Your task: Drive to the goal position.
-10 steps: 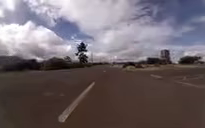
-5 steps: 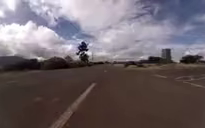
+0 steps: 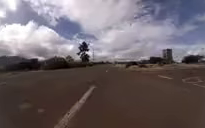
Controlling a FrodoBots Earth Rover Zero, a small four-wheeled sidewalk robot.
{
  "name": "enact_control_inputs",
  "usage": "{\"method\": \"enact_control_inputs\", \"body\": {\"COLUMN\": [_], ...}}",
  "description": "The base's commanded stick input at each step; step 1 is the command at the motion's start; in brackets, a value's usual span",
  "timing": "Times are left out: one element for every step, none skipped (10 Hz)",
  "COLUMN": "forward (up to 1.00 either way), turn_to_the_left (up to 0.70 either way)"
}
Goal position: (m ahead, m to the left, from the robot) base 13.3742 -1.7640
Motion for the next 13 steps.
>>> {"method": "enact_control_inputs", "body": {"forward": [0.7, 0.7, 0.7, 0.7, 0.7, 0.7, 0.7, 0.7, 0.7, 0.7, 0.7, 0.7, 0.7], "turn_to_the_left": [0.0, 0.0, 0.0, 0.0, 0.0, 0.0, 0.0, -0.01, -0.2, -0.35, -0.35, -0.35, -0.35]}}
